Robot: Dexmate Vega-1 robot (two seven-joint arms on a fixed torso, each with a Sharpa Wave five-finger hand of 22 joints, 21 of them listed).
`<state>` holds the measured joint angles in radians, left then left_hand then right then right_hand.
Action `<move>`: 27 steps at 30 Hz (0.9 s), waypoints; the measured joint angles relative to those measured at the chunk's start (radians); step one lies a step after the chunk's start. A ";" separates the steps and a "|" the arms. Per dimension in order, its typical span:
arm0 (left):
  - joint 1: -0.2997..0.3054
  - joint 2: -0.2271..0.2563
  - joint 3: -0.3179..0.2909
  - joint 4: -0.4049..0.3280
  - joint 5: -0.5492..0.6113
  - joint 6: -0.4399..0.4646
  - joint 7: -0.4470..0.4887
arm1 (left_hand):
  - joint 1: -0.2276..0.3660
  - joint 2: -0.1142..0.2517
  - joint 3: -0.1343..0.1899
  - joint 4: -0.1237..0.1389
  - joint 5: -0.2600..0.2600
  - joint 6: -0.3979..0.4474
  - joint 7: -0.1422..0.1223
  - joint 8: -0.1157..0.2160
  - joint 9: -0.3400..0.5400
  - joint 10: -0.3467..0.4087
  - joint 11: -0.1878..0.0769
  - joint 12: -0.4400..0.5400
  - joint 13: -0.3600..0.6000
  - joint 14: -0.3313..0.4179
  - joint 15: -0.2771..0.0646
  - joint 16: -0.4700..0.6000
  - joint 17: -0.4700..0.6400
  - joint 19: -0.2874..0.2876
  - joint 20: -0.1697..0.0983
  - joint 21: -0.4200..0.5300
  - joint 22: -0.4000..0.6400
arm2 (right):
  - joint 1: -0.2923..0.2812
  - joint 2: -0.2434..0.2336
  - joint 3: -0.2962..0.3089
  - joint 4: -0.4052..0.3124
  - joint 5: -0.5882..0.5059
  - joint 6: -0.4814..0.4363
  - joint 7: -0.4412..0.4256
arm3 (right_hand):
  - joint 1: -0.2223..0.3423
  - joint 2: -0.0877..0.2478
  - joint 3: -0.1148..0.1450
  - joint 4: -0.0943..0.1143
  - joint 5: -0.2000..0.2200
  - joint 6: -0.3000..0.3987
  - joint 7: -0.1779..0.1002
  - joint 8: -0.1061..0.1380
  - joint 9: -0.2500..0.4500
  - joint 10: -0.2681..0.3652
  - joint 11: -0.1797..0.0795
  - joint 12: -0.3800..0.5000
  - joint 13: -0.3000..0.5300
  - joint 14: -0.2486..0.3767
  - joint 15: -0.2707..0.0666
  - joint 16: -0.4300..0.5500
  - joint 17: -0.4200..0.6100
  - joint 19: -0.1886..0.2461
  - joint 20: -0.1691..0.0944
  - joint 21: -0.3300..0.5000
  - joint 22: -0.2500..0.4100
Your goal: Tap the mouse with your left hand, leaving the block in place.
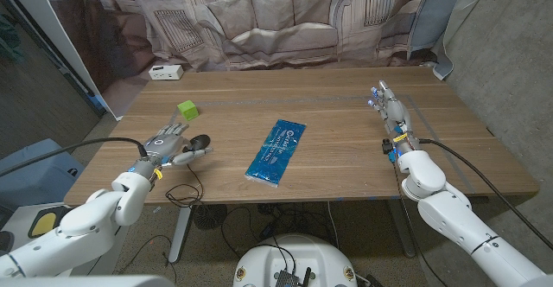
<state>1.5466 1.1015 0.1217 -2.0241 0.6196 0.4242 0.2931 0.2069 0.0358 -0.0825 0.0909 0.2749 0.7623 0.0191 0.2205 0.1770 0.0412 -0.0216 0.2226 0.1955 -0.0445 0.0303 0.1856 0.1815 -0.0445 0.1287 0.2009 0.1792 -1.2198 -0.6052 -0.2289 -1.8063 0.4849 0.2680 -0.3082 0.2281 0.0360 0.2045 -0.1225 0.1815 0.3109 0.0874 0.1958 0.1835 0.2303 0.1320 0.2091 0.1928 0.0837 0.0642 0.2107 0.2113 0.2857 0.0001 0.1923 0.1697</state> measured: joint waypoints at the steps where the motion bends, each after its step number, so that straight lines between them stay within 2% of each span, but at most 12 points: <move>1: -0.001 0.003 0.004 0.001 -0.004 0.002 0.000 | 0.000 0.000 0.000 0.000 0.000 0.000 0.000 -0.004 0.000 0.000 0.000 0.000 0.000 0.000 0.000 0.000 0.000 0.000 0.000 0.000 0.000 | 0.000 0.000 0.000 0.000 0.000 0.000 0.000 | 0.000 0.000 0.000 0.000 0.000 0.000 0.000 0.000 0.000 0.000 0.000 0.000 0.000 0.000 0.000 0.000 0.000 0.000 0.000 0.000 0.000; 27: -0.021 0.040 0.065 0.020 -0.109 0.021 0.073 | 0.007 0.007 0.004 -0.004 0.000 -0.011 -0.011 -0.021 -0.002 0.000 0.007 0.000 0.000 0.009 0.001 0.000 0.000 0.004 0.004 0.000 0.000 | 0.002 0.004 -0.004 0.002 0.001 0.000 -0.001 | 0.000 0.000 0.000 0.000 0.000 0.000 0.000 0.000 0.000 0.000 0.000 0.000 0.000 0.004 0.004 0.000 0.000 -0.006 0.006 0.000 0.000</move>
<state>1.5254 1.1413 0.1864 -2.0043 0.5109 0.4450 0.3664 0.2135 0.0424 -0.0781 0.0865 0.2749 0.7513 0.0084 0.2000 0.1746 0.0412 -0.0142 0.2226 0.1956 -0.0350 0.0316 0.1856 0.1816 -0.0409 0.1323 0.2009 0.1792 -1.2177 -0.6011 -0.2330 -1.8040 0.4857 0.2680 -0.3096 0.2281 0.0360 0.2045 -0.1225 0.1815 0.3108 0.0874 0.1958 0.1836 0.2303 0.1321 0.2091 0.1927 0.0875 0.0680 0.2107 0.2113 0.2802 0.0056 0.1923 0.1697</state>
